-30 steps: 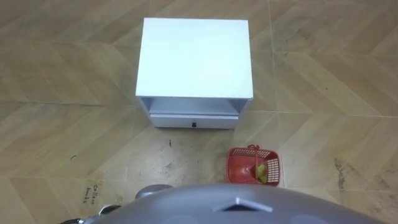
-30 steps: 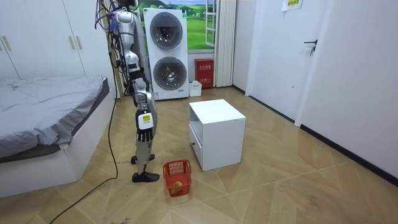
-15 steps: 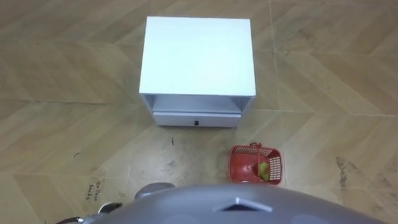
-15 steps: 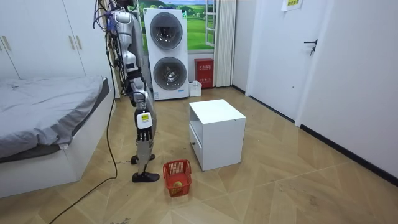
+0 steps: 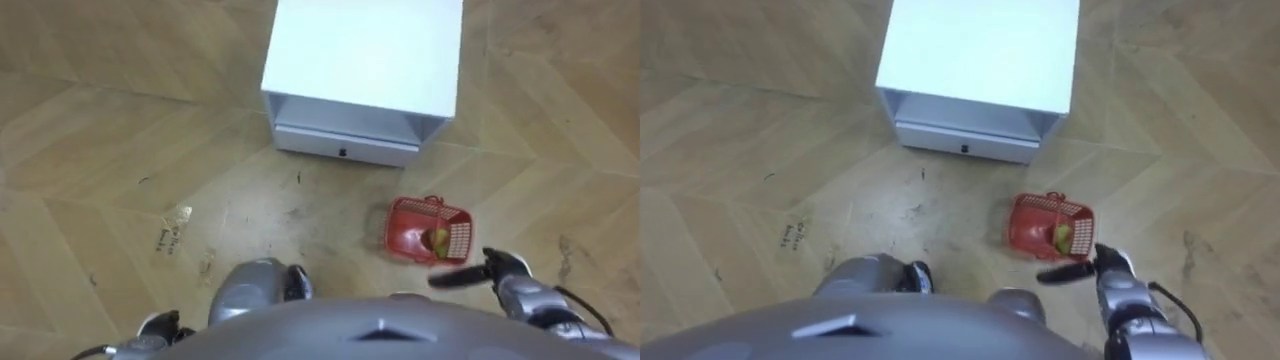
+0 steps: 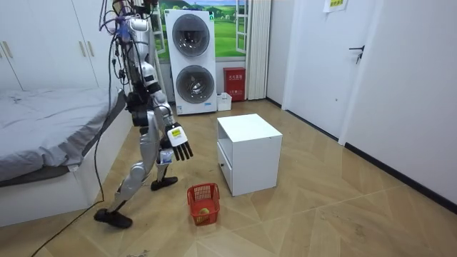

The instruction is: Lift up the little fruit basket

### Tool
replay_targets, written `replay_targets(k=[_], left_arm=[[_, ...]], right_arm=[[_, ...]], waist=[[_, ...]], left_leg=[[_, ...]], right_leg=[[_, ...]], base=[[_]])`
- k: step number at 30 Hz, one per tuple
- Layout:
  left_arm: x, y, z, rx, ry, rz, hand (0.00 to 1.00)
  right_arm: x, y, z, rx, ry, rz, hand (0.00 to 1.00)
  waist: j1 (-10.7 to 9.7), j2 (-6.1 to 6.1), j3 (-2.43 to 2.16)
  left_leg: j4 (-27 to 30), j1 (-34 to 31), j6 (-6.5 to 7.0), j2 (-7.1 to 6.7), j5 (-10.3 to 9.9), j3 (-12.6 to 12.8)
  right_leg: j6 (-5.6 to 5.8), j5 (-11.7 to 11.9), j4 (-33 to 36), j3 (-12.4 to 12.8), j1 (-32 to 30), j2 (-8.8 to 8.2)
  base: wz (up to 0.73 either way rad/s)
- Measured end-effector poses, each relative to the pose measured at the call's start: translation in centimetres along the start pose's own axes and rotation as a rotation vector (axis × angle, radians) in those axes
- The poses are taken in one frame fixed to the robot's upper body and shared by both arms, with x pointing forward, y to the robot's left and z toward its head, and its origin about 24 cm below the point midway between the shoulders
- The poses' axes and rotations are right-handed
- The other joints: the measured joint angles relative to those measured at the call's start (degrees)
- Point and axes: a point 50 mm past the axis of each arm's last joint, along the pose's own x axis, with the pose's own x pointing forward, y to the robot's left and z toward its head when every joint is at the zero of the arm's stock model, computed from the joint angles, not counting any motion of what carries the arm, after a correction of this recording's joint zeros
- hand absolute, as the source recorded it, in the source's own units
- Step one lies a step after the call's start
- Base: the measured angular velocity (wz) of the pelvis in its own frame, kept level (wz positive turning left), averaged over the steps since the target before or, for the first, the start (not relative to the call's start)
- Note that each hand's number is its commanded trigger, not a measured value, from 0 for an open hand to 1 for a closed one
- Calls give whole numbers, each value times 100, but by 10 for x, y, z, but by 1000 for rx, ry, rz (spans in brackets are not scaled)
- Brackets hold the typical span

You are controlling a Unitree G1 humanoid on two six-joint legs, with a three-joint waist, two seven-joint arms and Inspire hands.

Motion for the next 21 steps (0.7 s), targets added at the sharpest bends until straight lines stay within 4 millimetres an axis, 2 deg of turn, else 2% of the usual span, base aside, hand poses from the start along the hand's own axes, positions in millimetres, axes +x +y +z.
replay_targets(k=[1,2,3,4,5,6,7,8,9,10,11,12,13,14,15,17,18,19,21], left_arm=[[0,1,9,-3,-33,12,0],[0,1,12,-10,-47,15,0],[1,1,15,-19,-61,21,0],[1,3,23,-31,-85,41,0],[2,4,28,-32,-96,49,0],[2,5,33,-53,-109,64,0],[2,5,33,-64,-108,71,0],[2,4,27,-88,-89,78,0],[2,3,22,-111,-70,80,0],[2,3,19,-120,-56,81,0],[3,3,17,-121,-47,85,0],[3,3,15,-114,-36,95,0],[3,3,12,-131,-27,104,0],[3,3,11,-138,-29,113,0],[2,6,11,-135,-39,138,0],[2,12,17,-111,-68,174,0],[2,13,20,-99,-80,184,0],[2,13,19,-94,-82,185,0],[2,14,15,-73,-72,187,0]], right_arm=[[1,0,12,21,-30,-10,0],[1,1,14,34,-39,-16,0],[0,2,21,66,-61,-31,0],[0,0,30,80,-90,-51,0],[0,-2,35,84,-104,-65,0],[0,-6,45,98,-131,-96,0],[0,-7,50,110,-147,-109,0],[-2,-10,59,126,-185,-131,0],[-4,-13,68,142,-228,-152,0],[-6,-18,79,168,-273,-179,0],[-7,-20,83,181,-289,-190,0],[-9,-23,90,204,-316,-208,0],[-11,-25,96,222,-340,-214,0],[-11,-26,99,232,-352,-216,0],[-13,-28,105,261,-377,-219,0],[-14,-29,113,285,-403,-229,0],[-15,-30,117,290,-411,-233,0],[-15,-30,120,290,-417,-232,0],[-15,-30,124,292,-424,-231,0]], waist=[[31,26,10],[38,80,-13],[48,102,-38],[-15,24,-32],[-39,-9,4],[-47,-67,52],[-49,-88,66],[-47,-85,70],[-39,-52,70],[-52,-17,90],[-59,-18,97],[-103,-33,89],[-115,-57,91],[-118,-76,98],[-147,-109,94],[-285,-135,110],[-288,-128,116],[-282,-120,119],[-322,-148,126]], left_leg=[[277,-327,-25,119,14,-185],[397,-474,-48,112,29,-350],[594,-738,-58,75,33,-595],[855,-1036,-78,109,24,-615],[1085,-1204,-94,109,8,-623],[1554,-1562,-95,84,-18,-677],[1776,-1716,-111,79,-46,-715],[2165,-1958,-172,71,-150,-810],[2412,-2096,-237,48,-451,-897],[2754,-2299,-196,-40,-805,-940],[2972,-2426,-146,-68,-892,-920],[3409,-2650,-19,-183,-1056,-864],[3804,-2791,98,-260,-1250,-749],[3981,-2865,138,-275,-1327,-673],[4326,-2996,197,-288,-1467,-519],[4798,-3263,238,-271,-1617,-350],[5042,-3416,277,-170,-1684,-235],[5162,-3474,317,-126,-1708,-189],[5577,-3666,476,-105,-1836,-76]], right_leg=[[19,-194,-151,-31,-77,154],[14,-270,-210,-2,-98,237],[27,-504,-211,35,-150,321],[65,-934,219,37,-384,258],[59,-1157,511,26,-559,179],[29,-1556,1103,19,-906,64],[-8,-1714,1377,18,-1038,33],[-32,-1947,1913,3,-1281,-29],[-77,-2132,2503,-20,-1522,-104],[-23,-2339,3226,-86,-1734,-278],[-17,-2427,3594,-96,-1857,-379],[14,-2527,4400,-71,-2096,-638],[14,-2541,5142,76,-2284,-840],[14,-2541,5479,153,-2362,-934],[10,-2539,6036,287,-2530,-1115],[9,-2538,6743,419,-2735,-1280],[10,-2538,7096,517,-2864,-1314],[11,-2538,7269,581,-2916,-1339],[13,-2539,7860,750,-2970,-1420]], base=[[-6],[-14],[0],[17],[25],[18],[10],[0],[14],[22],[50],[55],[55],[57],[58],[84],[67],[35],[31]])
